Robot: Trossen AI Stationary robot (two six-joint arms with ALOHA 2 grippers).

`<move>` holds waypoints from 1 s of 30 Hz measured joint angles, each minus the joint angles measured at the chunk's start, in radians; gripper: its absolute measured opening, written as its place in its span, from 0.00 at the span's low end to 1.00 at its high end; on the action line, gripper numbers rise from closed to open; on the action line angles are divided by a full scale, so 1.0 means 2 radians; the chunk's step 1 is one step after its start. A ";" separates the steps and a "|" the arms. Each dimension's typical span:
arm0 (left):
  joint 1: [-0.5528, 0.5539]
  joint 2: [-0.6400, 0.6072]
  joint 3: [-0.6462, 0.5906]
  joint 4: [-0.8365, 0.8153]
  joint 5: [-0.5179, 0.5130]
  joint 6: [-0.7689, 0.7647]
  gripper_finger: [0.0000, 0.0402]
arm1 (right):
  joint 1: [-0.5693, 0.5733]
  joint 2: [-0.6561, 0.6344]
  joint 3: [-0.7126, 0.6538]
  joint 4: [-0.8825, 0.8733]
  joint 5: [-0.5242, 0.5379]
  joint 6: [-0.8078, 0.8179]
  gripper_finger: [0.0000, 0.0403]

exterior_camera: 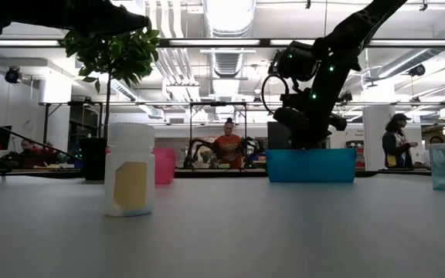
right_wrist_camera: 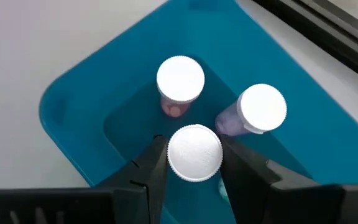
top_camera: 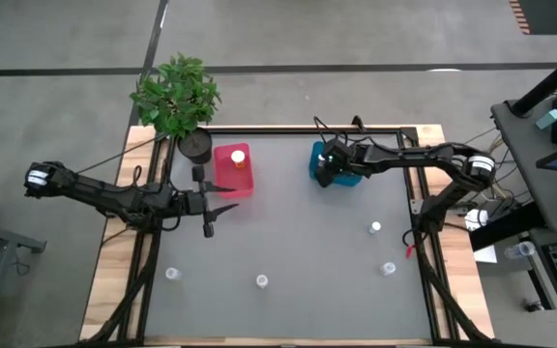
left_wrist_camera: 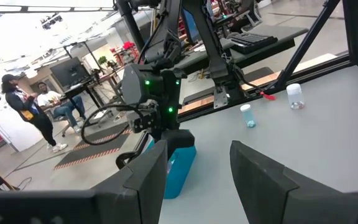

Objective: Pick and place medicine bottles into bin by pill shape (circle, oval)
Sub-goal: Put the purple tablet bottle into the blue bin

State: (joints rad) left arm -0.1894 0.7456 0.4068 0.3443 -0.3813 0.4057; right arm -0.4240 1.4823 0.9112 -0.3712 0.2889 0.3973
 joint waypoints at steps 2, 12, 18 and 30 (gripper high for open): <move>0.000 0.000 0.000 0.000 0.000 0.000 0.39 | 0.000 0.004 0.000 0.002 0.000 0.000 0.32; 0.000 0.000 0.000 0.000 0.000 0.000 0.39 | 0.000 0.009 0.000 0.004 0.000 -0.004 0.32; 0.000 0.000 0.000 0.000 0.000 0.000 0.39 | 0.000 0.009 0.000 0.004 0.000 -0.003 0.32; 0.000 0.000 0.000 0.000 0.000 0.000 0.39 | 0.000 0.009 0.000 0.001 0.000 -0.010 0.29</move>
State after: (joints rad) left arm -0.1894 0.7456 0.4068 0.3445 -0.3813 0.4053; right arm -0.4236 1.5005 0.9112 -0.3690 0.2886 0.3775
